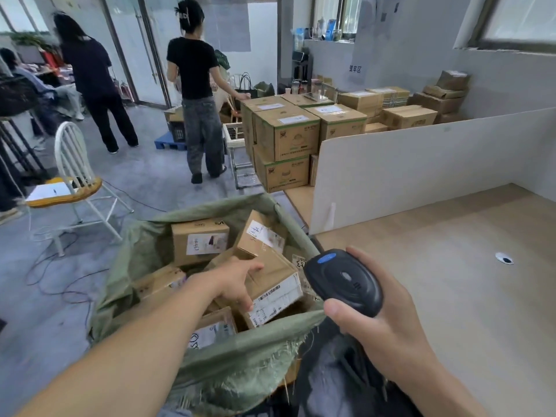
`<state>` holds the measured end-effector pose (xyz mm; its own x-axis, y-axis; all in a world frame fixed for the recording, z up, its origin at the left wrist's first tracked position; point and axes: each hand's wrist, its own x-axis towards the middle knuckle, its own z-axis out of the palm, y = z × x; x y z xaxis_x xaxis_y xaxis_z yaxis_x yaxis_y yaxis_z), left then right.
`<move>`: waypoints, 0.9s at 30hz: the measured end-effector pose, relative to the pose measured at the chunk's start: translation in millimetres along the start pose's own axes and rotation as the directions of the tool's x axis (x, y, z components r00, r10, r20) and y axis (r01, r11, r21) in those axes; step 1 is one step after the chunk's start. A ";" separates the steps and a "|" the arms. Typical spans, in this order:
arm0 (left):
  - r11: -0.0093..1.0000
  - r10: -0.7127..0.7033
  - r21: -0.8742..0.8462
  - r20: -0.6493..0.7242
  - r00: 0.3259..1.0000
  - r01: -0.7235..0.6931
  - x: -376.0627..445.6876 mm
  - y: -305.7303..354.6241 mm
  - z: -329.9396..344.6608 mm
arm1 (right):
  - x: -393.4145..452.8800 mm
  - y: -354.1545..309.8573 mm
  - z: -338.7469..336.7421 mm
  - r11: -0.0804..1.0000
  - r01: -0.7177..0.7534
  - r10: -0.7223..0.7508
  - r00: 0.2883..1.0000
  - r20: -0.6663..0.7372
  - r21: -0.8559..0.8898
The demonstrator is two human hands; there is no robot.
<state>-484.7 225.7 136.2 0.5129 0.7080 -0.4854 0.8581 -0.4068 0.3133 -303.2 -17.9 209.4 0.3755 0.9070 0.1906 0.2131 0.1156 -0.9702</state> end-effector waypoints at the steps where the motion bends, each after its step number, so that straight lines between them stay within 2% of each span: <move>1: 1.000 0.002 0.011 0.017 1.000 -0.003 5.7 -6.1 10.6 | 3.4 3.3 6.0 1.000 0.001 -0.001 1.000 -0.011 -0.008; 5: 0.998 0.062 -0.010 0.033 0.998 -0.062 17.4 -22.2 36.8 | 13.7 12.3 23.3 0.999 -0.028 0.027 0.999 -0.038 -0.015; 12: 0.981 0.181 0.063 0.064 0.982 -0.184 17.8 -39.5 39.7 | 21.5 17.2 47.2 0.998 -0.058 0.058 0.996 -0.063 0.005; 15: 0.969 0.222 0.088 0.113 0.969 -0.232 15.3 -45.5 39.4 | 22.6 19.9 52.8 0.997 -0.071 0.072 0.994 -0.080 0.013; 17: 0.959 0.238 0.106 0.194 0.952 -0.262 14.8 -47.8 41.2 | 21.9 20.2 56.5 0.997 -0.077 0.078 0.993 -0.085 0.014; 20: 0.958 0.230 0.106 0.272 0.934 -0.267 18.4 -46.9 49.9 | 19.9 20.1 60.8 0.997 -0.082 0.082 0.993 -0.087 0.007; 27: 0.968 0.160 0.141 0.292 0.943 -0.208 29.9 -26.1 72.0 | 14.8 15.8 59.9 0.995 -0.100 0.099 0.988 -0.118 0.002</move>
<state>-490.1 215.9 54.7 0.6281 0.4339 -0.6459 0.7272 -0.6226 0.2889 -348.3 21.6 188.0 0.4985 0.8599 0.1099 0.1733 0.0253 -0.9845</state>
